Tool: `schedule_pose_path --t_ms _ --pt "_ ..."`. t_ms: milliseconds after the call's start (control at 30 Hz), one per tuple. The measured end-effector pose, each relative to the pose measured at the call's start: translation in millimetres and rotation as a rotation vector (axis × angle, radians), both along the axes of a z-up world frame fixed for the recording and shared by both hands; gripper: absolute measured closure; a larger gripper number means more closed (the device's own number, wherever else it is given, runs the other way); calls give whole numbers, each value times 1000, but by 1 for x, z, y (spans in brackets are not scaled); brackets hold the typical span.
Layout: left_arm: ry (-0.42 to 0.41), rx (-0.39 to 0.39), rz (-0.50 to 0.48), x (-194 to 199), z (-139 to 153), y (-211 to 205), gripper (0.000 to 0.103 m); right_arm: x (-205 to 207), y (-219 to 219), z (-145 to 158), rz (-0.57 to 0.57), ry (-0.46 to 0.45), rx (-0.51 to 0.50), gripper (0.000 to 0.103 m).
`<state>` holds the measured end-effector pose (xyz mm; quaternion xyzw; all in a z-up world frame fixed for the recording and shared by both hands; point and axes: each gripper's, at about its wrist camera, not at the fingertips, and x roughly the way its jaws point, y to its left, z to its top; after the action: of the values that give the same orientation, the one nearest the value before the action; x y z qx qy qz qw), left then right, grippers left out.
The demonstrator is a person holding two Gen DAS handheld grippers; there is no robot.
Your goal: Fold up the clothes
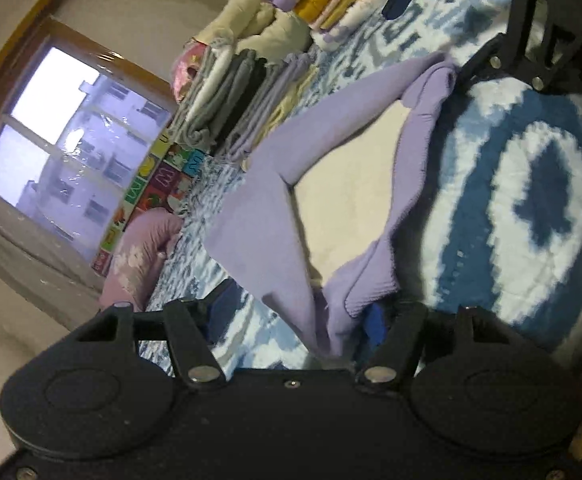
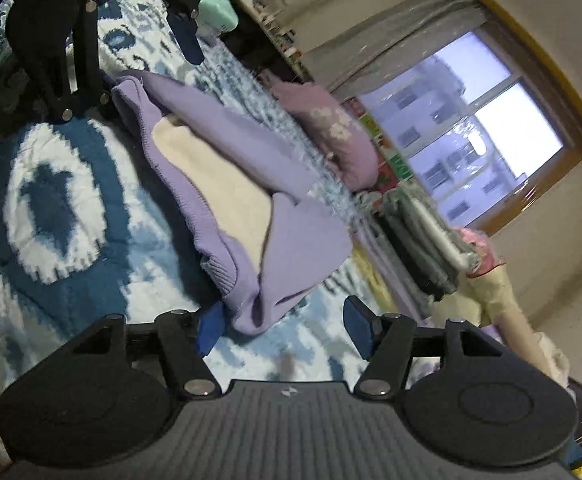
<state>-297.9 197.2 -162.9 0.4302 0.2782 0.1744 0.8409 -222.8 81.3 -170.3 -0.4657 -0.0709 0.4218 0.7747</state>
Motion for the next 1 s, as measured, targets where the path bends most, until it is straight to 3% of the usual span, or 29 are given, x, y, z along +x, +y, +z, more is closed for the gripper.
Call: schedule_pose_path --t_ms 67,167,233,400,600,667,767,800,833,1000 --pt "0 6 0 1 0 1 37 -2 -2 3 -16 -72 24 46" --pt "5 10 -3 2 1 2 37 2 -5 3 -2 -7 9 46" --pt "8 13 -4 2 1 4 41 2 -3 -4 17 -9 -15 53" --pt "15 21 -9 3 1 6 50 7 3 -4 33 -32 -9 54" --pt "-2 41 -1 5 0 8 53 10 11 -7 32 -50 13 61" --pt "4 42 5 6 0 9 58 13 15 -8 8 -20 17 66" --pt "13 40 29 10 -2 10 77 14 19 -7 -7 30 10 89" --pt "15 46 38 12 -2 9 84 14 20 -6 -6 44 13 92" --pt "15 49 47 13 -3 8 91 14 21 -6 -5 59 16 93" --pt "17 6 77 14 0 4 97 15 21 -2 -24 138 30 96"
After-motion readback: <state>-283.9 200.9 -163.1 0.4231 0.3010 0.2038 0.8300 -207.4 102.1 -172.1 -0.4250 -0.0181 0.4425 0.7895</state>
